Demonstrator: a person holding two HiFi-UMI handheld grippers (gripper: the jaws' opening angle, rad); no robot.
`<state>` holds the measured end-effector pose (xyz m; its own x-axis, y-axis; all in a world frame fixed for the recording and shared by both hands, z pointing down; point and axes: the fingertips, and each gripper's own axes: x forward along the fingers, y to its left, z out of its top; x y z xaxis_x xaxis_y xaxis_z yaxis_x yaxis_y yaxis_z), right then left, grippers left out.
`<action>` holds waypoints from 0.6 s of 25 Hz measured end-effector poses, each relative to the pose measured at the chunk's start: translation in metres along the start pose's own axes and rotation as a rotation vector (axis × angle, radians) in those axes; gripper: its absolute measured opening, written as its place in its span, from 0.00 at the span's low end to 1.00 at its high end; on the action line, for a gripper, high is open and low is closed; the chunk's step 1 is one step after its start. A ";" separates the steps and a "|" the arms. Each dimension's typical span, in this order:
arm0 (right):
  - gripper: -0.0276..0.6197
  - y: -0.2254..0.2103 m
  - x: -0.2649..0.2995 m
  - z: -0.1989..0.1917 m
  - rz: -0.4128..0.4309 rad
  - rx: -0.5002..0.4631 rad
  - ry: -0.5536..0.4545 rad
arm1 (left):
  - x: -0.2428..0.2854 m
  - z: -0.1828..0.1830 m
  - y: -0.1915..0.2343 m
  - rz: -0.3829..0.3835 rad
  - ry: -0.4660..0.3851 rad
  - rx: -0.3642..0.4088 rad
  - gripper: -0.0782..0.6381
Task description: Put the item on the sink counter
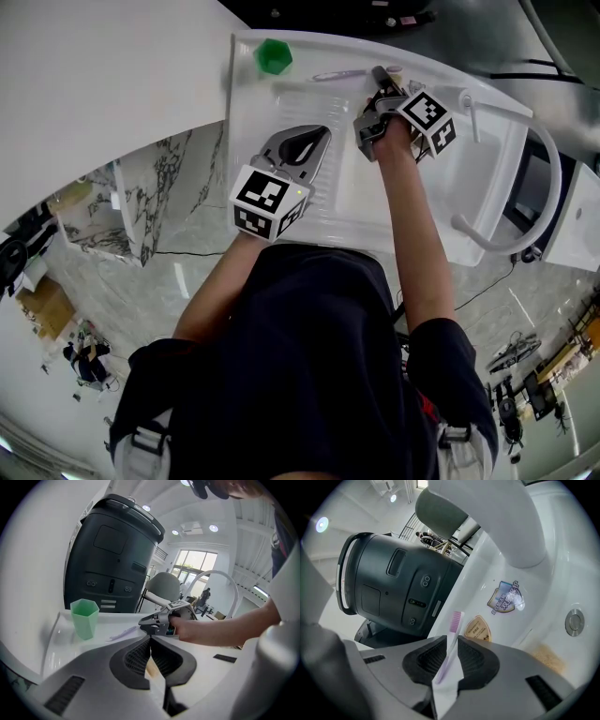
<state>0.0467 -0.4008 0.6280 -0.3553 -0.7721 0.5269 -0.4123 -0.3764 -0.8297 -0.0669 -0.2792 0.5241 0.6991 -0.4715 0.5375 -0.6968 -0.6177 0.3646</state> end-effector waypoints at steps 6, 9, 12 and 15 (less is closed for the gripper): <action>0.23 0.006 0.000 0.000 0.017 0.006 0.008 | 0.003 0.001 -0.005 -0.013 -0.003 0.002 0.13; 0.25 0.006 0.000 0.001 0.009 -0.005 0.006 | 0.004 0.001 -0.006 -0.015 -0.003 0.001 0.13; 0.28 0.008 0.000 0.001 0.011 -0.001 0.011 | 0.004 0.001 -0.004 -0.012 -0.003 0.000 0.13; 0.32 0.010 0.000 0.001 0.011 0.007 0.013 | 0.003 0.002 -0.004 -0.011 -0.006 -0.001 0.13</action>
<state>0.0437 -0.4056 0.6197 -0.3704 -0.7697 0.5200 -0.4024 -0.3716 -0.8367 -0.0620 -0.2794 0.5228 0.7076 -0.4682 0.5292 -0.6893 -0.6223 0.3711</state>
